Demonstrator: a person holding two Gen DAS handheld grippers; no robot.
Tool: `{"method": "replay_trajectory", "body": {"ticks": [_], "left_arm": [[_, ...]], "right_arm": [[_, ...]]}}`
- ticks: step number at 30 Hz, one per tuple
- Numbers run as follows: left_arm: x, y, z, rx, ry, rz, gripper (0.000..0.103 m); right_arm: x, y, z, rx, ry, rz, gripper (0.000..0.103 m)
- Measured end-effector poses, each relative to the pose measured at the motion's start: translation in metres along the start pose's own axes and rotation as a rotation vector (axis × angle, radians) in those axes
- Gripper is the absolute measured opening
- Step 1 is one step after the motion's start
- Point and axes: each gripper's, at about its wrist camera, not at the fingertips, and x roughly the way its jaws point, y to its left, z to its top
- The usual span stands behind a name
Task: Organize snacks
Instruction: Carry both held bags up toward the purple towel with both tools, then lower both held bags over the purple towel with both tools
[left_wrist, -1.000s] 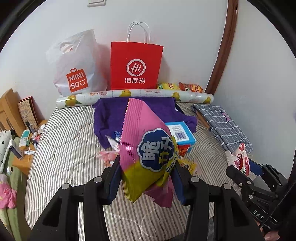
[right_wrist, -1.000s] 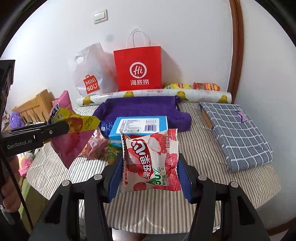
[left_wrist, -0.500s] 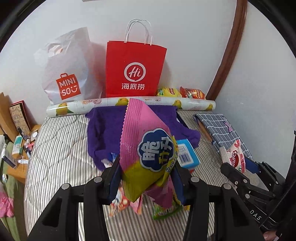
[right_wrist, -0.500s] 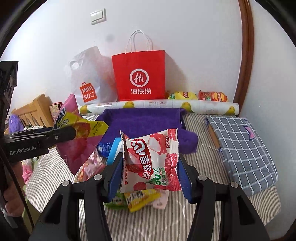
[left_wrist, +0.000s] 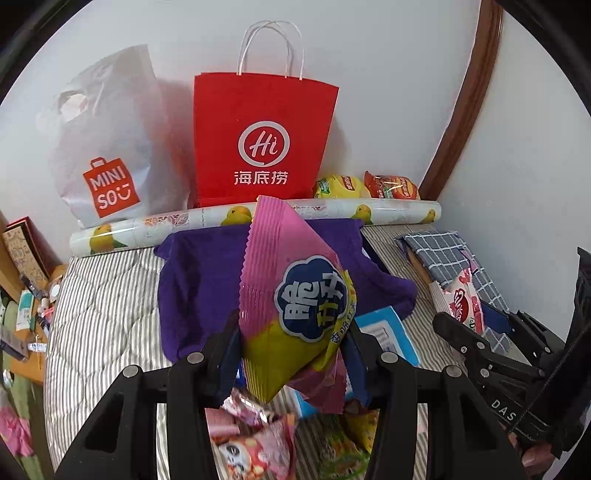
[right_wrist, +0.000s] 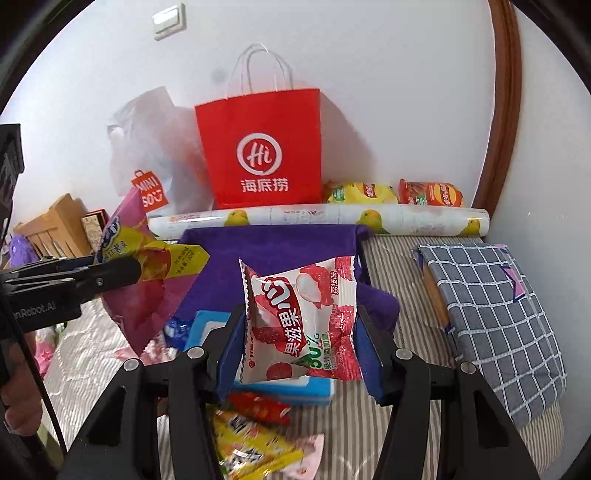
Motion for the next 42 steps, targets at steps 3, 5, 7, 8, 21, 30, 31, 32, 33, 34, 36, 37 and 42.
{"method": "replay_trajectory", "body": {"ticks": [3,5,7,8,21,30,31,32,33,34,36,37,42], "left_arm": [[0.013,0.003,0.006,-0.001,0.006,-0.005,0.047],[0.023,0.006,0.011,-0.003,0.011,-0.007,0.047],[0.032,0.007,0.014,-0.005,0.017,-0.011,0.047],[0.037,0.009,0.016,-0.006,0.021,-0.011,0.047],[0.070,0.021,0.039,0.017,0.042,0.035,0.047],[0.086,0.027,0.044,-0.005,0.054,0.026,0.047],[0.088,0.027,0.043,-0.006,0.057,0.027,0.047],[0.090,0.027,0.043,-0.010,0.061,0.029,0.047],[0.091,0.027,0.043,-0.012,0.064,0.029,0.047],[0.092,0.027,0.043,-0.009,0.067,0.028,0.047],[0.094,0.027,0.043,-0.004,0.068,0.033,0.047],[0.094,0.027,0.043,-0.005,0.069,0.035,0.047],[0.100,0.030,0.044,-0.020,0.073,0.030,0.047]], "right_arm": [[0.016,-0.005,0.004,0.013,0.014,0.004,0.055],[0.028,-0.007,0.008,0.017,0.020,0.001,0.055],[0.039,-0.009,0.011,0.019,0.025,-0.003,0.055],[0.045,-0.009,0.013,0.018,0.028,-0.003,0.055],[0.095,-0.011,0.043,-0.001,0.041,0.014,0.055],[0.119,-0.013,0.054,0.020,0.044,0.042,0.055],[0.121,-0.013,0.054,0.021,0.045,0.044,0.055],[0.123,-0.013,0.054,0.022,0.045,0.046,0.055],[0.124,-0.013,0.053,0.026,0.045,0.049,0.055],[0.126,-0.014,0.053,0.031,0.046,0.054,0.055],[0.128,-0.016,0.052,0.038,0.050,0.058,0.055],[0.129,-0.016,0.052,0.038,0.051,0.059,0.055],[0.130,-0.017,0.052,0.029,0.054,0.055,0.055]]}}
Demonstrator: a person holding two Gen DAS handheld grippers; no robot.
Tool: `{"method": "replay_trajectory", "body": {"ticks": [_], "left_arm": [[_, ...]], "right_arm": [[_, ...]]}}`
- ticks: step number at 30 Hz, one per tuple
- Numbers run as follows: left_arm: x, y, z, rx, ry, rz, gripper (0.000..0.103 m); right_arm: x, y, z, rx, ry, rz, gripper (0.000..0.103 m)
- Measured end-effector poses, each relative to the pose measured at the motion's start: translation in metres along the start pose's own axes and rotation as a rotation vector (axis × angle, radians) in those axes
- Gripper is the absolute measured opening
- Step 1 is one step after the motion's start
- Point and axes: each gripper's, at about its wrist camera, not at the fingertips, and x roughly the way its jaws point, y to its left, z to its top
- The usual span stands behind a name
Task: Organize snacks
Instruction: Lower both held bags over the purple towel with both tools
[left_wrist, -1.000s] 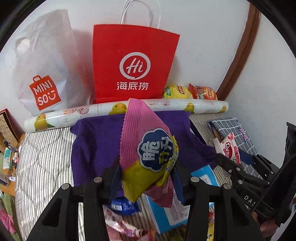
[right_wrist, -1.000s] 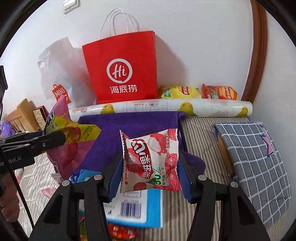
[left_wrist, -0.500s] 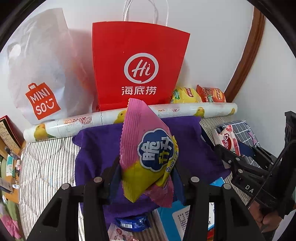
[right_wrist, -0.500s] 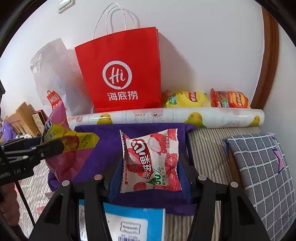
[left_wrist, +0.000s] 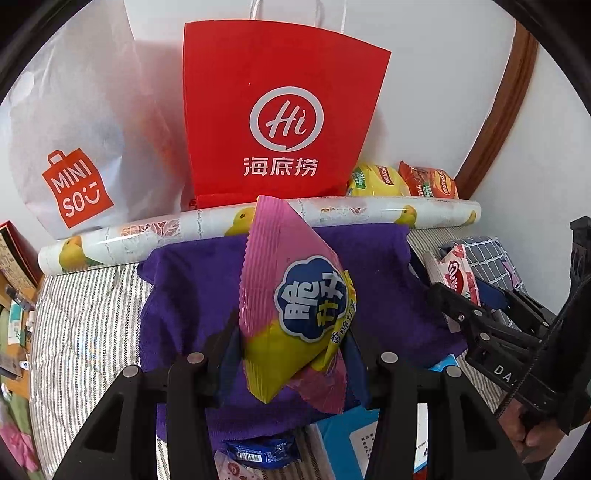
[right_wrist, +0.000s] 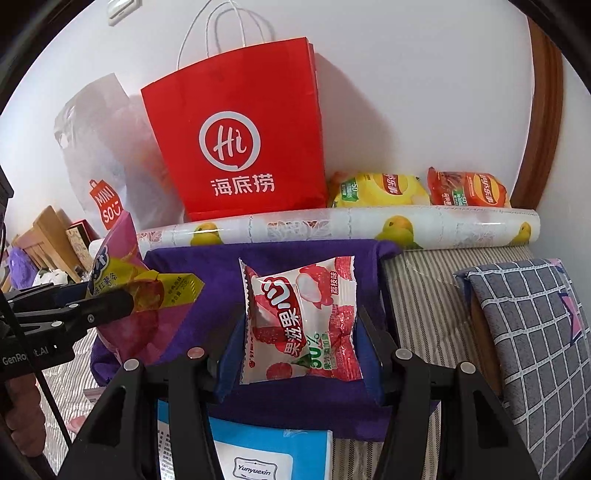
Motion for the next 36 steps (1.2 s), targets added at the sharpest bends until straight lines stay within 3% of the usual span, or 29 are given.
{"method": "replay_trajectory", "body": {"ticks": [19,36], "left_arm": [[0.018,0.006,-0.003,-0.032,0.024,-0.039,0.047],[0.030,0.044,-0.004,-0.139,0.028,-0.021,0.047]], "right_arm": [[0.007,0.008,-0.004,-0.021,0.009,0.010,0.055],[0.023,0.011,-0.005,-0.052,0.050,0.010,0.055]]}}
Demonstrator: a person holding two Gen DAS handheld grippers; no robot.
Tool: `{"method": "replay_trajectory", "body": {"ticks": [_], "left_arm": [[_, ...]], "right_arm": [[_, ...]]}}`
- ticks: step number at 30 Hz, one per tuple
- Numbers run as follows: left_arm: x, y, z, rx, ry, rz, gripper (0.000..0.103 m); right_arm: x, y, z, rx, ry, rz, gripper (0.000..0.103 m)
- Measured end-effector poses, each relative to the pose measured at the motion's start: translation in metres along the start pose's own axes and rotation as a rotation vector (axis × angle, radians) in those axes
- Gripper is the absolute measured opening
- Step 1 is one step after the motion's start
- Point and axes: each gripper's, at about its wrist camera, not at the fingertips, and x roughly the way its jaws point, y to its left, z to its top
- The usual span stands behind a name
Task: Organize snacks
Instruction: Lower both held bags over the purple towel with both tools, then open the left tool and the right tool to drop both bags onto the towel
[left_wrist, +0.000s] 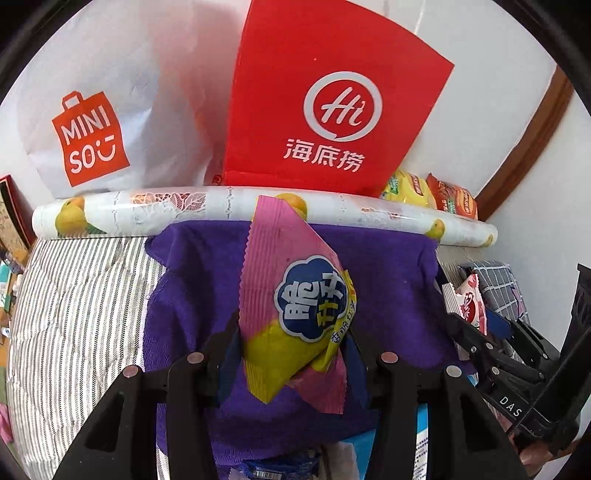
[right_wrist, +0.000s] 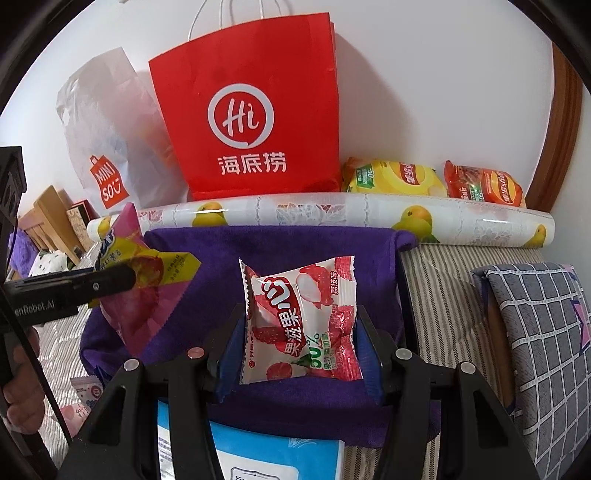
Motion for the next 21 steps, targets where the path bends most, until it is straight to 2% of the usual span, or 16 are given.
{"method": "replay_trajectory", "body": {"ticks": [7,10,21], "left_arm": [[0.014,0.003,-0.001,0.012,0.019,0.042,0.047],[0.019,0.008,-0.004,-0.002,0.045,0.032,0.047],[0.026,0.003,-0.006,0.009,0.083,0.015,0.047]], "right_arm": [[0.021,-0.007,-0.003,-0.004,0.082,0.005,0.055],[0.028,-0.009,-0.006,0.006,0.108,0.013,0.055],[0.029,-0.008,-0.010,0.007,0.132,0.008,0.059]]}}
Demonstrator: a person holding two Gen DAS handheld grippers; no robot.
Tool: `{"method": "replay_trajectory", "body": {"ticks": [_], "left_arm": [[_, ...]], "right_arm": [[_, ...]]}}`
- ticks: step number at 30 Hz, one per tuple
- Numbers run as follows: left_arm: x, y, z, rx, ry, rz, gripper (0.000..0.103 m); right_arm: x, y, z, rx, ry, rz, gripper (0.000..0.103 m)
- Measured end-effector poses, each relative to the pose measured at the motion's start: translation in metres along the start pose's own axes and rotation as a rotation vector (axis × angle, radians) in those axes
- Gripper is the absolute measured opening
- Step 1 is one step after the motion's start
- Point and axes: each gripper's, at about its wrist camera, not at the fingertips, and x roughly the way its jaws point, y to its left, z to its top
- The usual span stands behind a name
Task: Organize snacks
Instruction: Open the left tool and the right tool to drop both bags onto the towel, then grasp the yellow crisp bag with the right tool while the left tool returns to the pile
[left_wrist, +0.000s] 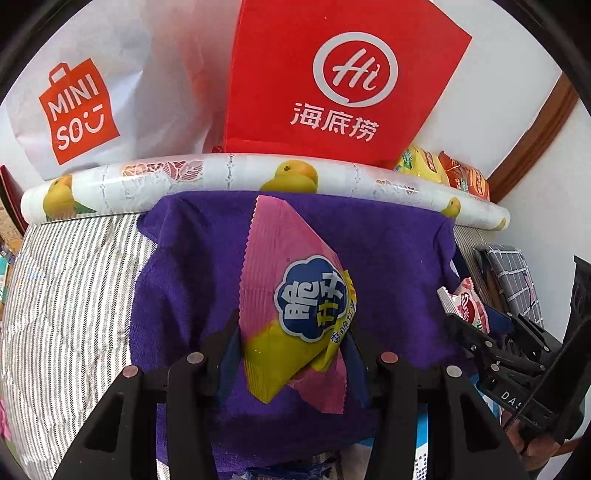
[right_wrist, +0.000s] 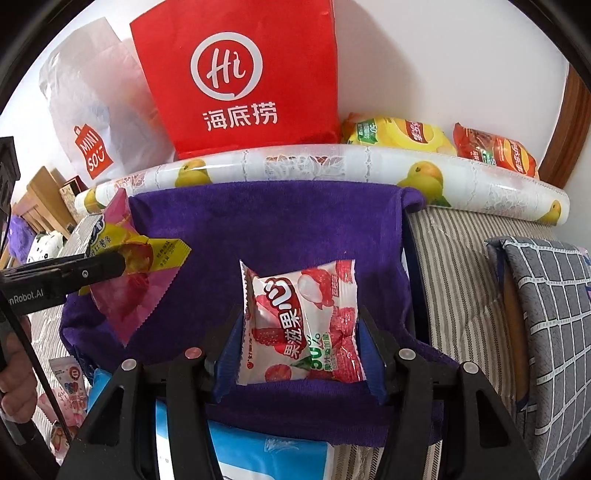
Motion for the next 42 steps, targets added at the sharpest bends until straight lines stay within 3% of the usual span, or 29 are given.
{"method": "replay_trajectory", "body": {"ticks": [6,13,27,34,36,37,42], "left_arm": [[0.002,0.000,-0.001,-0.005,0.018,-0.003,0.048],[-0.004,0.000,0.001,-0.018,0.004,-0.031,0.072],[-0.064,-0.009,-0.017,-0.002,-0.062,-0.047,0.073],[-0.111,-0.003,-0.043,0.005,-0.123,-0.028,0.073],[-0.122,0.000,-0.053,0.006,-0.139,-0.021,0.073],[-0.126,0.002,-0.058,0.001,-0.142,-0.015,0.073],[-0.142,0.014,-0.083,-0.027,-0.148,0.007,0.073]], "right_arm": [[-0.002,-0.002,0.000,0.001,-0.002,0.003,0.065],[-0.014,0.002,-0.001,0.000,-0.028,0.012,0.071],[-0.083,0.012,-0.023,0.042,-0.105,-0.020,0.078],[-0.117,0.012,-0.047,0.082,-0.099,-0.039,0.080],[-0.127,0.012,-0.055,0.097,-0.106,-0.054,0.089],[-0.133,0.011,-0.060,0.101,-0.116,-0.059,0.092],[-0.160,0.014,-0.085,0.075,-0.184,-0.039,0.093]]}}
